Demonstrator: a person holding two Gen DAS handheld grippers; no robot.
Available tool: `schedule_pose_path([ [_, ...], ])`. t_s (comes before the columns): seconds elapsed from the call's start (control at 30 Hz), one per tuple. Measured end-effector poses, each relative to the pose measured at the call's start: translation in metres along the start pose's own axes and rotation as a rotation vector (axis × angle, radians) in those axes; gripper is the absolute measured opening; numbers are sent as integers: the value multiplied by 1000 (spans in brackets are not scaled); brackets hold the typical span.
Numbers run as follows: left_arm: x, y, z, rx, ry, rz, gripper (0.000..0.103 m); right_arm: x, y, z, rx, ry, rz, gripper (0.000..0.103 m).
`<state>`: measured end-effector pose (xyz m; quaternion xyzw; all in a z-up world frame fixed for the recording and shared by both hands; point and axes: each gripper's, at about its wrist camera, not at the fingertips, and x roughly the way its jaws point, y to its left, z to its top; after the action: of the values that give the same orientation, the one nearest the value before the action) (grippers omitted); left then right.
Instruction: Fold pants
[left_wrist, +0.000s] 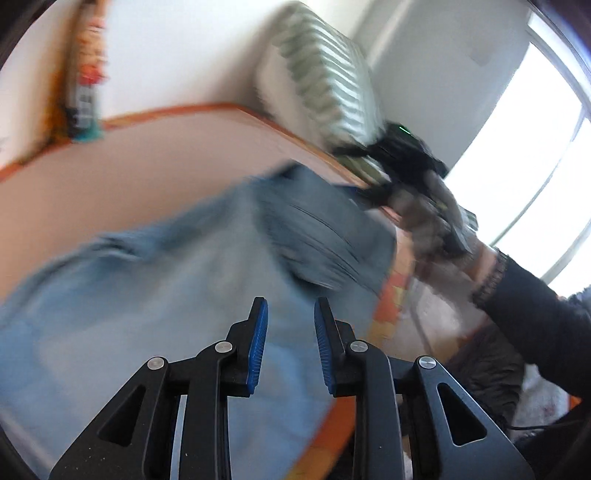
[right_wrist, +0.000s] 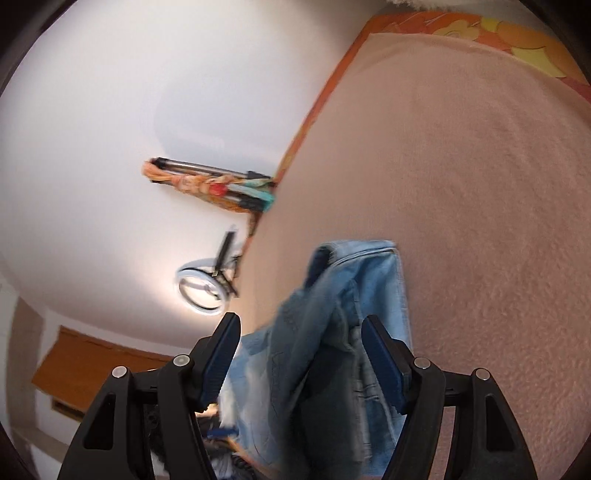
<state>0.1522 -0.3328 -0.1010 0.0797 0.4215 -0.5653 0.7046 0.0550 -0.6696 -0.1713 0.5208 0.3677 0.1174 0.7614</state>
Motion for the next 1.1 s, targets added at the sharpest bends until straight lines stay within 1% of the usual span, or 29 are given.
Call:
schedule_pose_path([
  [0.1,-25,35,-5,-95,-55,51,24,13,15,-3,-100,39,-140,70],
  [0.13,-29,43,-7,-113,-63,71,24,23,21,-6,-144,54,-208,59],
  [0.17,-32,49,-8,-129,-70,87,24,31,24,-9,-172,75,-252,42],
  [0.2,-37,57,-11,-151,-75,100,24,38,26,-11,-190,92,-296,34],
  [0.23,-41,62,-12,-165,-76,104,24,49,34,-14,-239,108,-402,29],
  [0.27,-45,66,-15,-177,-82,109,24,57,50,-21,-358,98,-519,29],
  [0.3,-47,67,-17,-181,-87,118,24,65,66,-29,-467,92,-596,29],
  [0.33,-49,68,-16,-184,-94,131,24,73,82,-36,-569,88,-675,31],
  [0.37,-53,70,-17,-187,-102,139,24,79,96,-42,-640,68,-744,39],
  [0.4,-58,72,-20,-197,-113,142,24,82,108,-47,-677,37,-772,40],
  [0.43,-63,78,-21,-204,-119,140,24,84,114,-49,-696,24,-766,41],
  [0.5,-69,80,-25,-213,-132,153,24,92,132,-55,-760,7,-752,50],
  [0.53,-72,82,-24,-213,-136,161,24,95,139,-59,-804,0,-773,57],
  [0.57,-77,84,-25,-213,-140,171,24,102,145,-64,-858,11,-818,58],
  [0.6,-85,87,-28,-216,-150,190,24,106,148,-66,-882,40,-845,58],
  [0.63,-89,89,-30,-220,-160,199,24,107,148,-65,-871,68,-857,58],
  [0.67,-95,91,-33,-226,-168,206,24,101,145,-58,-827,87,-860,57],
  [0.7,-101,95,-37,-229,-174,217,24,98,145,-53,-798,81,-855,57],
  [0.73,-105,98,-38,-232,-178,228,24,89,143,-47,-775,73,-859,57],
  [0.77,-110,101,-41,-238,-183,239,24,74,144,-44,-766,49,-883,57],
  [0.8,-117,107,-46,-247,-187,250,24,59,148,-44,-775,8,-911,57],
  [0.83,-121,111,-48,-255,-190,257,24,56,154,-43,-778,-16,-912,57],
  [0.87,-126,116,-52,-268,-196,262,24,45,159,-45,-778,-50,-889,57],
  [0.93,-136,126,-59,-302,-208,269,25,38,168,-52,-806,-78,-808,59],
  [0.97,-140,131,-62,-317,-215,279,27,42,173,-58,-834,-72,-752,59],
  [1.03,-150,138,-66,-344,-234,306,30,58,177,-68,-876,-54,-685,59],
  [1.1,-158,142,-69,-357,-253,329,31,84,180,-79,-936,-6,-617,59],
])
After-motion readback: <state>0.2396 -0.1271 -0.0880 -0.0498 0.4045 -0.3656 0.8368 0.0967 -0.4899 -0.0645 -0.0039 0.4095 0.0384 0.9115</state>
